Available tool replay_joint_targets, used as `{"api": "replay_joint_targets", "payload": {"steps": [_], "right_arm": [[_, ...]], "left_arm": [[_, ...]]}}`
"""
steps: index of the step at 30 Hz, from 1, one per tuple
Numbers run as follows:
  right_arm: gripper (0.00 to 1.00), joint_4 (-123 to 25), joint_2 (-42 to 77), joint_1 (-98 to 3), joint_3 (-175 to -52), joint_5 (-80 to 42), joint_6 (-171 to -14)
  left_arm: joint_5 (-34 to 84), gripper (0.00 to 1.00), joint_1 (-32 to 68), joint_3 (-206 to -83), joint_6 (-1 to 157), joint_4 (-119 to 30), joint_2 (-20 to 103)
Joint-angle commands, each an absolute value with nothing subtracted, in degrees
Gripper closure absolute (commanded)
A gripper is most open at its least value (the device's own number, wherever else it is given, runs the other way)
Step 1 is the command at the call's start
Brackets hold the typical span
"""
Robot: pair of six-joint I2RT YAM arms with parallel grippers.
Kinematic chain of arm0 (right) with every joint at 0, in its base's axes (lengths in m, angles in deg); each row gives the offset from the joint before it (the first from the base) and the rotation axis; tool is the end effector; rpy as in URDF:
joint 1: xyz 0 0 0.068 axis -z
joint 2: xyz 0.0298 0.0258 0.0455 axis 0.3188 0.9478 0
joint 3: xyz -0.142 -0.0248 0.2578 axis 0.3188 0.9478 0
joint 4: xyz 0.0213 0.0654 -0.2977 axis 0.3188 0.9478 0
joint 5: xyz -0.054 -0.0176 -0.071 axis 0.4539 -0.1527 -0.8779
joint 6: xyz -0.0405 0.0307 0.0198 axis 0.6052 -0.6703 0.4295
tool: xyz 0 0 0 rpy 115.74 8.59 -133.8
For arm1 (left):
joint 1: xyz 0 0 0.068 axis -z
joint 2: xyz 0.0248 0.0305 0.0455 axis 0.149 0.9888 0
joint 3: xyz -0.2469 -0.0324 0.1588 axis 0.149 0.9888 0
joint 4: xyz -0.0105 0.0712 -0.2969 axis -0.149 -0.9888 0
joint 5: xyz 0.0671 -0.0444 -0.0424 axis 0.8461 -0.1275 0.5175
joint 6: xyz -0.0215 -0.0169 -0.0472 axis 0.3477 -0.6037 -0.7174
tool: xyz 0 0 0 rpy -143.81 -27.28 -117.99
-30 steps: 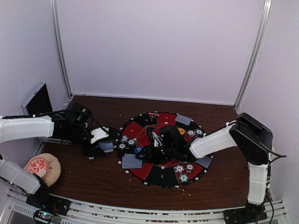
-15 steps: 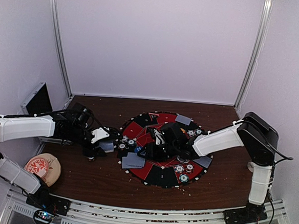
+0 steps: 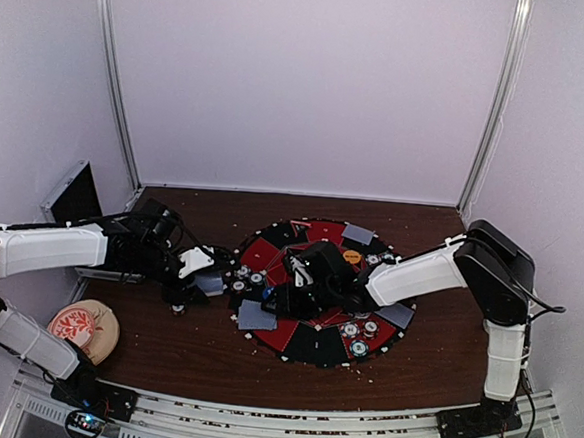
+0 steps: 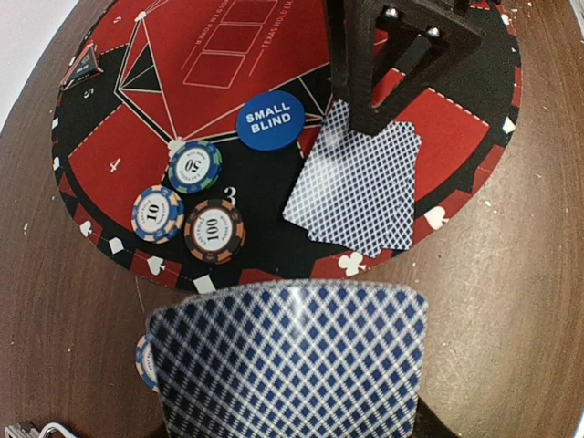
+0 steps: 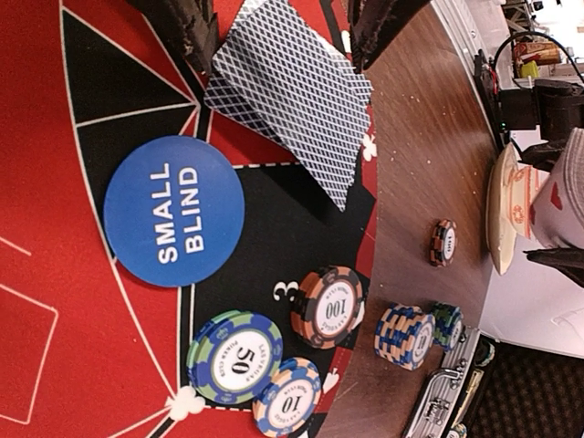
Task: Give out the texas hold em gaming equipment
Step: Distribute the poker card in the small blind area.
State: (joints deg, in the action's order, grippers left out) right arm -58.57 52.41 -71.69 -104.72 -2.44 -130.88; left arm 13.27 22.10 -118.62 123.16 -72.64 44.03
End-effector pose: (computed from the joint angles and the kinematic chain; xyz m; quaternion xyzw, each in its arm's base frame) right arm 0.2667 0.3799 0.1188 -0.1495 0.8802 0.4321 0.1272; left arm 0.2502 -0.1628 0.2040 0.5468 0.7715 -0.1562 0.2854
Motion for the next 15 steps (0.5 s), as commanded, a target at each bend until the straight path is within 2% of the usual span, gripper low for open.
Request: {"api": "replay_joint_targets", "payload": {"steps": [1, 10, 15], "right_arm": [[0.49, -56.4, 52.5, -72.2, -106.3, -5.1, -129.2], [0.38, -51.9, 47.8, -72.1, -106.4, -11.8, -126.4], [0.31, -54.6, 44.0, -72.1, -104.5, -11.7, -126.6]], "left_arm": [[11.8, 0.47, 21.7, -120.6, 123.6, -71.6, 44.8], [11.3, 0.47, 21.7, -121.1, 123.5, -71.7, 45.4], [10.8, 0.47, 22.1, -122.3, 123.5, -72.1, 46.2]]}}
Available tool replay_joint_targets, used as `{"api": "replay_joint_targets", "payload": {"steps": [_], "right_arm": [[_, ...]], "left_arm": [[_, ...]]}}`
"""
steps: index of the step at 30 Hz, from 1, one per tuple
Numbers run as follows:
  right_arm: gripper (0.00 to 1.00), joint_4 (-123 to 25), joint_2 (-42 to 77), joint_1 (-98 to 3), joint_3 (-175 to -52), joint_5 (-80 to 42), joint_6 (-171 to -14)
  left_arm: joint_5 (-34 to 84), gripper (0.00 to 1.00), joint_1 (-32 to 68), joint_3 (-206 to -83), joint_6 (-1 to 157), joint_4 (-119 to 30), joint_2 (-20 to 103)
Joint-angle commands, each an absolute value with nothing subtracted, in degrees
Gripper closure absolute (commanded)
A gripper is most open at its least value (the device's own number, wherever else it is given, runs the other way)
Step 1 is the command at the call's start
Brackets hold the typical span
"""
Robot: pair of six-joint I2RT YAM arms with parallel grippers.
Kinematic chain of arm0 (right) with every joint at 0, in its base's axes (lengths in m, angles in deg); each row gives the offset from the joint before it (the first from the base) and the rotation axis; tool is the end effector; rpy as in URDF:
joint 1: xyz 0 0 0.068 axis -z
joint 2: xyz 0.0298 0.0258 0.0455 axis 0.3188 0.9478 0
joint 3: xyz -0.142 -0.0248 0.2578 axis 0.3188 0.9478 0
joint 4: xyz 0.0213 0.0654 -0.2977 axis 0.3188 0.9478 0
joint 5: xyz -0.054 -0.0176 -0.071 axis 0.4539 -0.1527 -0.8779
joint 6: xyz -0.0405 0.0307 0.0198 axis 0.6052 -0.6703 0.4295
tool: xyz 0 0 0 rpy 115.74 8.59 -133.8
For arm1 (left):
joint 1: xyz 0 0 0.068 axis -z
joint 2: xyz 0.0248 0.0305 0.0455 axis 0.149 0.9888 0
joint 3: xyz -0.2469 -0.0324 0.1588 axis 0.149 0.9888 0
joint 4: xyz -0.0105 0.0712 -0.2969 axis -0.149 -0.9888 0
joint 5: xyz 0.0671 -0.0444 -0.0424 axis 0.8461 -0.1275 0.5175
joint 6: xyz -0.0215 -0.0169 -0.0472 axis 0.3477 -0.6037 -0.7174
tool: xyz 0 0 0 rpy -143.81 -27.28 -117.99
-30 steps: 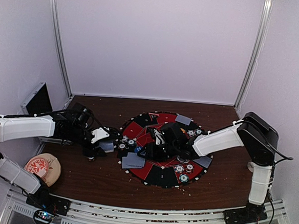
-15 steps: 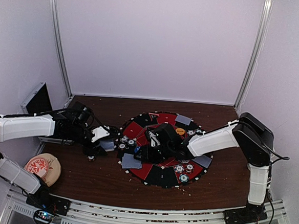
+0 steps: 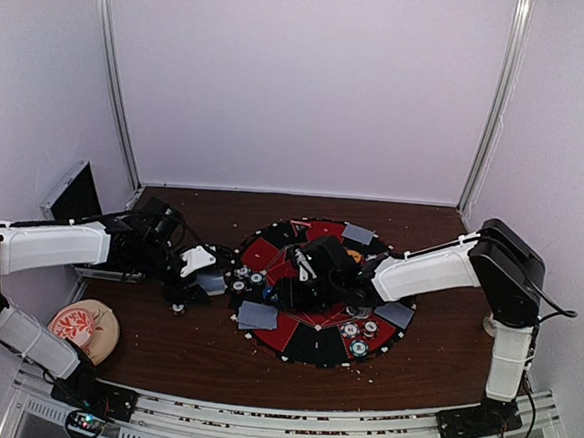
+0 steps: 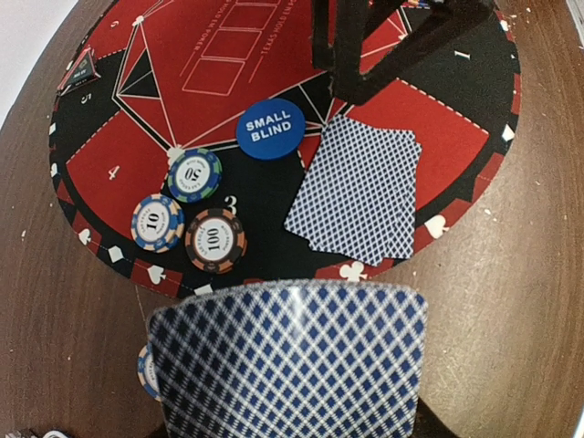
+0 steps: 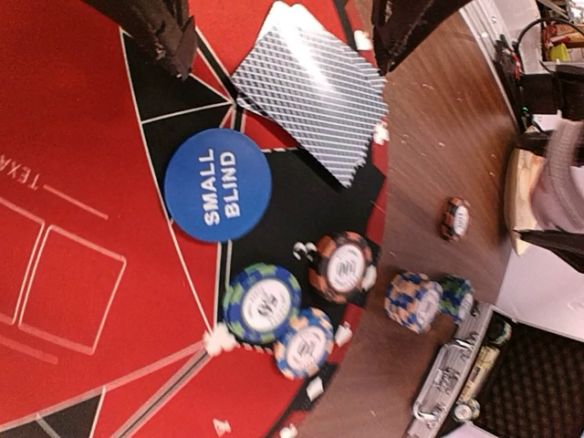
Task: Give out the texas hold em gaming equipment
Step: Distribute the poker card in the small blind area, then pick up the poker card from the face-down deck piles.
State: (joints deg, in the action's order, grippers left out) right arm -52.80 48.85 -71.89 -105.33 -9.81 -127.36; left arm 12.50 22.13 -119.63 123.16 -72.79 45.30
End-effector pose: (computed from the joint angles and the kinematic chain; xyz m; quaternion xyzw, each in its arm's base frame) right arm 0.2663 0.3747 0.1405 -0.1515 0.8936 0.3841 0.1760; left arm 0.2542 -0.1659 0.2038 0.5480 0.7705 -0.1629 0.2818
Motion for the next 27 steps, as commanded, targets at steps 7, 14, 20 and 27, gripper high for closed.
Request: {"api": "replay_joint_targets", "payload": {"steps": [7, 14, 20, 27], "right_arm": [[0.3, -71.4, 43.0, -72.2, -100.7, 0.7, -134.5], [0.3, -79.1, 44.7, -72.6, -100.7, 5.4, -138.3], [0.3, -79.2, 46.5, -73.4, -102.1, 5.8, -139.0], [0.31, -77.7, 49.6, -73.5, -104.5, 5.6, -138.9]], "left_arm": [[11.7, 0.47, 25.1, -124.4, 122.9, -72.2, 48.5], [11.9, 0.47, 28.4, -127.6, 122.3, -73.0, 51.0], [11.8, 0.47, 29.9, -129.3, 122.1, -73.0, 52.3], [11.5, 0.47, 31.2, -129.9, 121.9, -73.0, 52.7]]}}
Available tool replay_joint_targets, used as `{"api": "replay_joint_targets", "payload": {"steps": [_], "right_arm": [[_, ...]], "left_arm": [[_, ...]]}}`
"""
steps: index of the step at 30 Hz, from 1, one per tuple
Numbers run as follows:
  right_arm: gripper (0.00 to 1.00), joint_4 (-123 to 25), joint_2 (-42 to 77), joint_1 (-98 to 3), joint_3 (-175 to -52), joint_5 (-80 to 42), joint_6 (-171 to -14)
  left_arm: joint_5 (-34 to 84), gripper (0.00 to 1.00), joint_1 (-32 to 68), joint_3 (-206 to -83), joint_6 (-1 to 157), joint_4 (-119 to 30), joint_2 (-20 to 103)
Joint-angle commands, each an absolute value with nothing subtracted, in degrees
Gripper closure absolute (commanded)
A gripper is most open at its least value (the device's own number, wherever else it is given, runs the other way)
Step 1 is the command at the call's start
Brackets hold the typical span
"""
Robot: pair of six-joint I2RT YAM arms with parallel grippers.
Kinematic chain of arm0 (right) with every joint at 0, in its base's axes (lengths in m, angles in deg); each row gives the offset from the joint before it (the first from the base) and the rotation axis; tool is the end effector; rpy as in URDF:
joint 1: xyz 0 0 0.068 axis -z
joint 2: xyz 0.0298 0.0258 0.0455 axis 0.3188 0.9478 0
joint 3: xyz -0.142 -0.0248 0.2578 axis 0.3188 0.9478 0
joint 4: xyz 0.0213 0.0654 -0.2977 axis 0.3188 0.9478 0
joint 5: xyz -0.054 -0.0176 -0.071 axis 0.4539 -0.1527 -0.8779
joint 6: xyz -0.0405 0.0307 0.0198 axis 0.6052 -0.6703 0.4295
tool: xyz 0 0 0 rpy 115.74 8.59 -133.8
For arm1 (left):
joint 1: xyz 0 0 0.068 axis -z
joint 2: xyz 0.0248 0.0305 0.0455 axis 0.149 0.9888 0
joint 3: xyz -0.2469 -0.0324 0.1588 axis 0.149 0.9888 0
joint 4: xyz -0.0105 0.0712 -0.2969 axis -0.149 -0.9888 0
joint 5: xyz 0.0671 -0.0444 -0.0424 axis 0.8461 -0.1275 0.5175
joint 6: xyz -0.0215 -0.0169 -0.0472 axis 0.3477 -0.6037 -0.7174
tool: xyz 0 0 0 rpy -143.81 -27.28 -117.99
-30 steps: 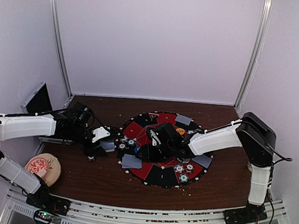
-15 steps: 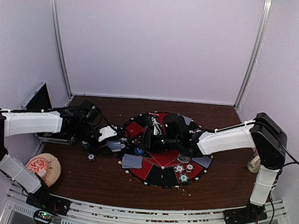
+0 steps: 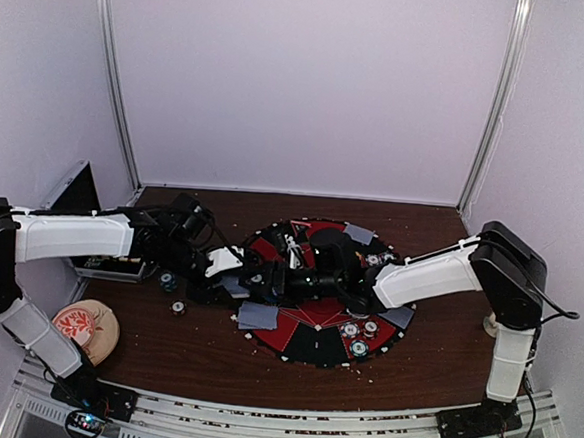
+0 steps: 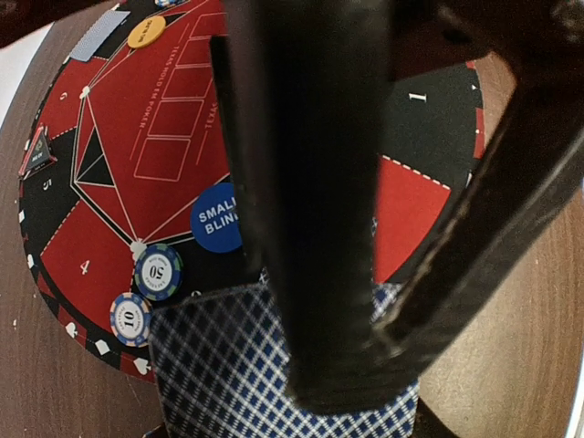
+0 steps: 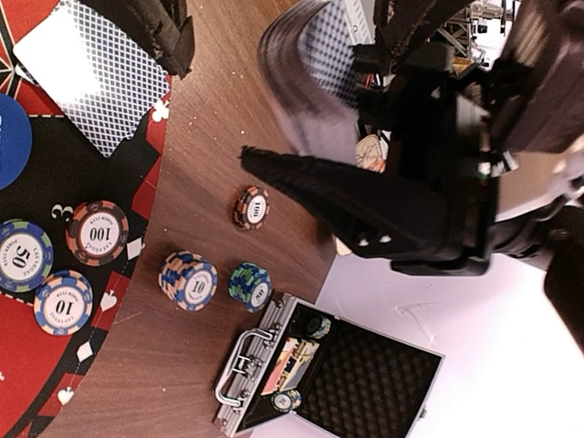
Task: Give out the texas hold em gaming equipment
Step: Pick up the poker card from the face-down deck piles.
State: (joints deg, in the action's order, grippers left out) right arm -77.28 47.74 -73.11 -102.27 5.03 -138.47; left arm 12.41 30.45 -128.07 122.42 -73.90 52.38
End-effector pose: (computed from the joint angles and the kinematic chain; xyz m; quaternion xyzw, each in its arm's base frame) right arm 0.2555 0.3913 0.1721 -0.1692 0.7839 0.5775 0.1530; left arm 0.2569 -0.2248 0.2154 0.5978 0.7317 -0.1854 0.2701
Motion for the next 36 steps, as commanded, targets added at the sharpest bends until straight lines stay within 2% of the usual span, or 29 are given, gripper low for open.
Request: {"api": "replay_joint_targets", "payload": {"steps": [1, 7, 14, 24, 36], "right_arm": [[0.31, -77.9, 49.9, -73.5, -104.8, 5.8, -139.0], [0.33, -79.0, 51.6, -73.5, -106.3, 6.5, -140.5], [0.44, -79.7, 53.8, -73.6, -107.5, 7.5, -142.0], [0.53, -81.2, 55.0, -73.9, -107.8, 8.3, -143.2], [0.65, -74.3, 53.8, -73.0, -106.9, 4.4, -140.0]], "left_arm": [[11.5, 0.47, 31.4, -130.0, 121.9, -73.0, 52.7], [11.6, 0.47, 32.5, -130.0, 121.8, -73.0, 53.2], [11.9, 0.47, 33.2, -130.2, 121.7, -73.0, 53.3], [12.2, 0.47, 33.5, -130.4, 121.5, -73.0, 53.2], [12.2, 0.47, 33.6, -130.0, 121.6, -73.0, 52.6]]}}
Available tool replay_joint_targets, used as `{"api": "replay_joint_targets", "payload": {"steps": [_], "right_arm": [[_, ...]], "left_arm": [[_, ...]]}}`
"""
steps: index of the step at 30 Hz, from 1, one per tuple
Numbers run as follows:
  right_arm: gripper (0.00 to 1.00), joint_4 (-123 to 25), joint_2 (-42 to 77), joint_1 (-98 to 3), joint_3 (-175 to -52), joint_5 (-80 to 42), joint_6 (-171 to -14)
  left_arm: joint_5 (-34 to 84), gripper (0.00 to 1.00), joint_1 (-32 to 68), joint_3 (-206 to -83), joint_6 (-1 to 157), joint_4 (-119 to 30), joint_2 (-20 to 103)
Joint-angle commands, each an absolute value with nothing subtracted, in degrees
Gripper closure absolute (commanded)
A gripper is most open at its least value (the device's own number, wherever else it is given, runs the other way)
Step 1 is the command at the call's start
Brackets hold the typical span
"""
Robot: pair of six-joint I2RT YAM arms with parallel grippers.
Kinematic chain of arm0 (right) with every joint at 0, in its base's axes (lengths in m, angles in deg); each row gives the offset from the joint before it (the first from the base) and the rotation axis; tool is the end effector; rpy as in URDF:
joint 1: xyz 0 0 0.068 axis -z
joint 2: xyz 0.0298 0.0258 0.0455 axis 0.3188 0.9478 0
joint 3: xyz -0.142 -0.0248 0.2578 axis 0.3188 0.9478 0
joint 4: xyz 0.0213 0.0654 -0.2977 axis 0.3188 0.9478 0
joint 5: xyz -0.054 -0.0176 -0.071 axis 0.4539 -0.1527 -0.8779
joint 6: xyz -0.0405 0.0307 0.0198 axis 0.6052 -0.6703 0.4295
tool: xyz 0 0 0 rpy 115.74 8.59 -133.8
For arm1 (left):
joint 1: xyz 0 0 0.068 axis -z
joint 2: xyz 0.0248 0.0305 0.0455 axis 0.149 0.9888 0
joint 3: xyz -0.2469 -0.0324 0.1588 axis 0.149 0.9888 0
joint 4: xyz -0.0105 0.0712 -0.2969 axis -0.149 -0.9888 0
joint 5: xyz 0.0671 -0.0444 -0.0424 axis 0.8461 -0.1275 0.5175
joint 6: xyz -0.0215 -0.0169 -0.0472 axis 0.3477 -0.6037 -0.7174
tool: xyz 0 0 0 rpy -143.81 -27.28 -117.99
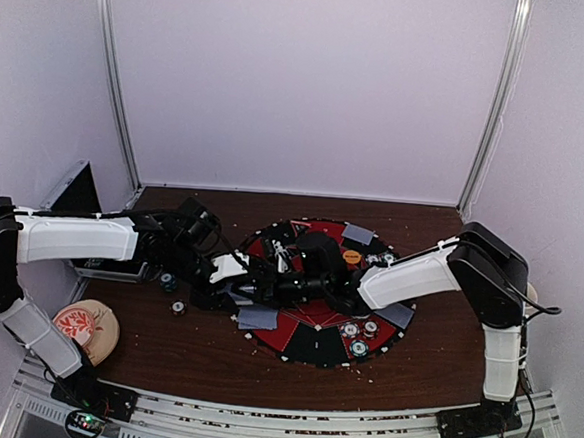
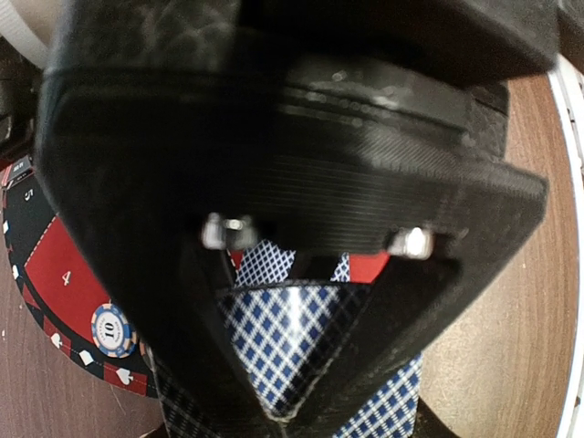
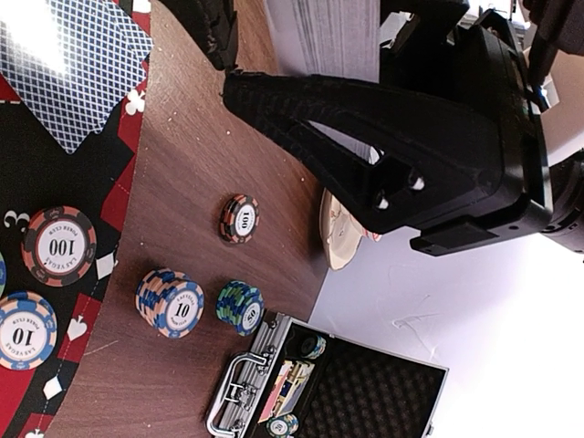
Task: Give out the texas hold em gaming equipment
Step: Pick up the poker card from the face-down deck piles.
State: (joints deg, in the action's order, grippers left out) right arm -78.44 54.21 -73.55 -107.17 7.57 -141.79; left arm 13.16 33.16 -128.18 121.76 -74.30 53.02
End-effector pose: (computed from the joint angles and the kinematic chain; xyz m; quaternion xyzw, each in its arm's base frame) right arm 0.2648 0.4132 0.1515 -0.1609 0.7849 0.5871 0.1155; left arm 0.2470 -0.2370 0.2119 0.6103 0.7254 -0.1869 0.2576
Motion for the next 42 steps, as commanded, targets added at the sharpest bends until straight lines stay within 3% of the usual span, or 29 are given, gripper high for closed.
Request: {"api": "replay_joint_targets", "payload": {"steps": [1, 14, 22, 27, 32, 42], "right_arm": [[0.66, -74.2, 53.3, -72.7, -106.3, 4.2, -140.0], [0.72, -71.7, 48.9, -70.9, -102.3, 3.0, -137.7], [0.8, -72.5, 45.1, -70.6, -99.4, 3.5, -137.1], [0.86, -72.8, 43.5, -70.7, -98.3, 4.2, -137.1], [1.0, -74.7, 41.9, -70.6, -96.8, 5.7, -137.7], [1.0, -75.3, 34.1, -64.9, -91.1, 5.4, -138.1]], "left_arm": [[12.2, 0.47, 33.5, -130.0, 121.7, -73.0, 52.5], [12.5, 0.47, 33.6, -129.8, 121.7, -73.0, 52.9], [12.8, 0.47, 33.5, -129.6, 121.7, -72.9, 53.2], [12.6, 0.47, 33.6, -129.8, 121.7, -72.9, 53.4], [12.8, 0.47, 33.5, -129.8, 121.6, -73.0, 53.4], [13.1, 0.47, 33.6, -129.1, 121.7, -72.7, 53.1]]}}
